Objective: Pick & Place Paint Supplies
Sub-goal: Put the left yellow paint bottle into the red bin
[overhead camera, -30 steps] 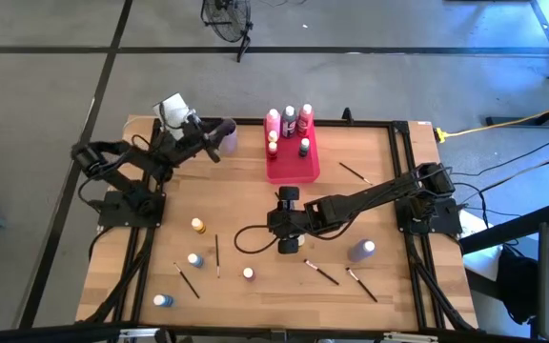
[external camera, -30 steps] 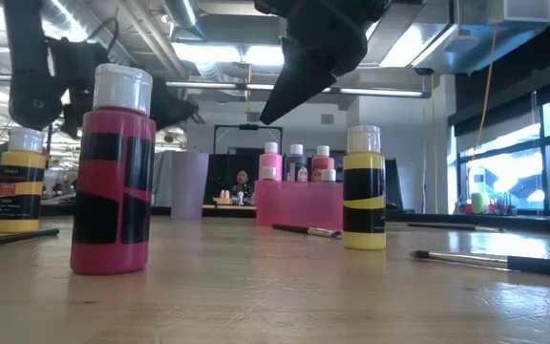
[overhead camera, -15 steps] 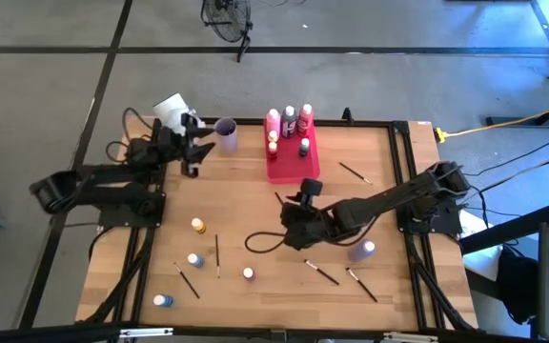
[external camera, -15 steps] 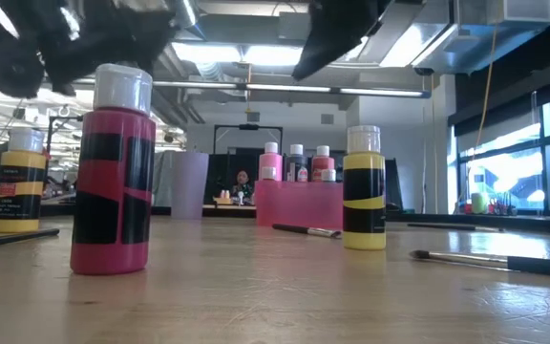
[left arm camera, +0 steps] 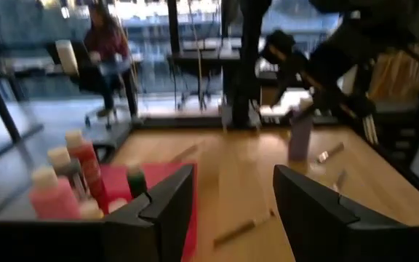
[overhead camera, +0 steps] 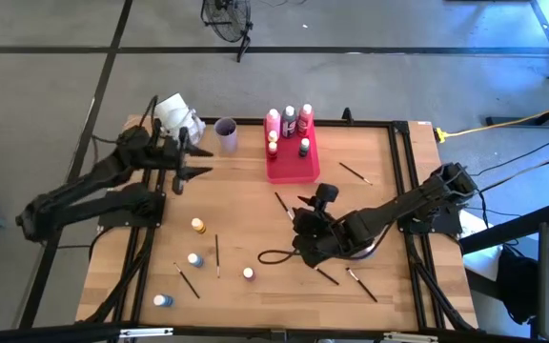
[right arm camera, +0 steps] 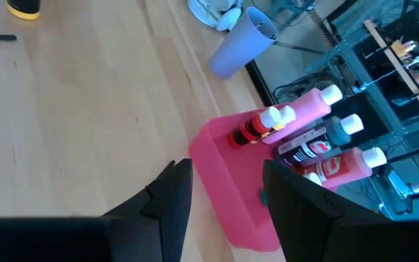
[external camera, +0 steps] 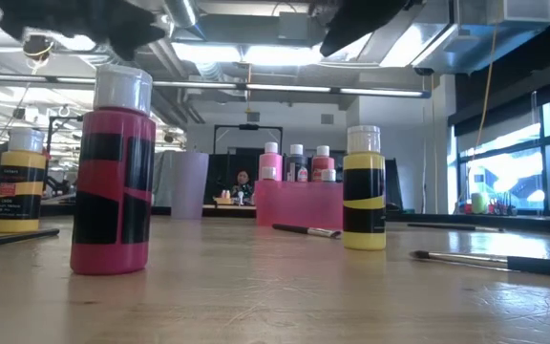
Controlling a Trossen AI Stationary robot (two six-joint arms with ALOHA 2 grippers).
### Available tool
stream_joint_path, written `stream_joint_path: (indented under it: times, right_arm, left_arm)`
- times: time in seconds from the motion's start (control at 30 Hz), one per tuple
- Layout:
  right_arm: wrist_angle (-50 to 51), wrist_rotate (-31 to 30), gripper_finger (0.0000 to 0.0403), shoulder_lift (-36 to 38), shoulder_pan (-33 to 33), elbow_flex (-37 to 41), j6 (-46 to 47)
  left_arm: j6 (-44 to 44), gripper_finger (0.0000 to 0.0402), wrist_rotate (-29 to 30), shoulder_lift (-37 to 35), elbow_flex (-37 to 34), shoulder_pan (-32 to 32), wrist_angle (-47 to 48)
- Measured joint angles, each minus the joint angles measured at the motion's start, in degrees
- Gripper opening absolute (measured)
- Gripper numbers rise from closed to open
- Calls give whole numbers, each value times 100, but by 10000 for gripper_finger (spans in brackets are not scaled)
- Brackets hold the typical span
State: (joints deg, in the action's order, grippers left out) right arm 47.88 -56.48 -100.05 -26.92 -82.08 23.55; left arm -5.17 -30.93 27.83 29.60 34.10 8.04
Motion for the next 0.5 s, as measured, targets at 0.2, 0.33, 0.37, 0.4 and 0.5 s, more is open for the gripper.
stream_joint_path:
  times: [0.2,0.33,0.37,0.4,0.5]
  right_arm:
    - [41,-49,171,0,-29,0,53]
    - [37,-49,171,0,-28,0,68]
    - [33,-49,171,0,-28,0,70]
    - [33,-49,171,0,-28,0,98]
    - [32,-49,172,0,-28,0,156]
  left_arm:
    - [-74,184,1040,-152,876,-1011,2864]
    - [52,184,1324,-110,859,-1795,3164]
    - [59,184,1332,-67,857,-2011,3167]
    - [77,184,1330,-5,857,-2235,3155]
    - [267,184,1549,190,857,-2893,3162]
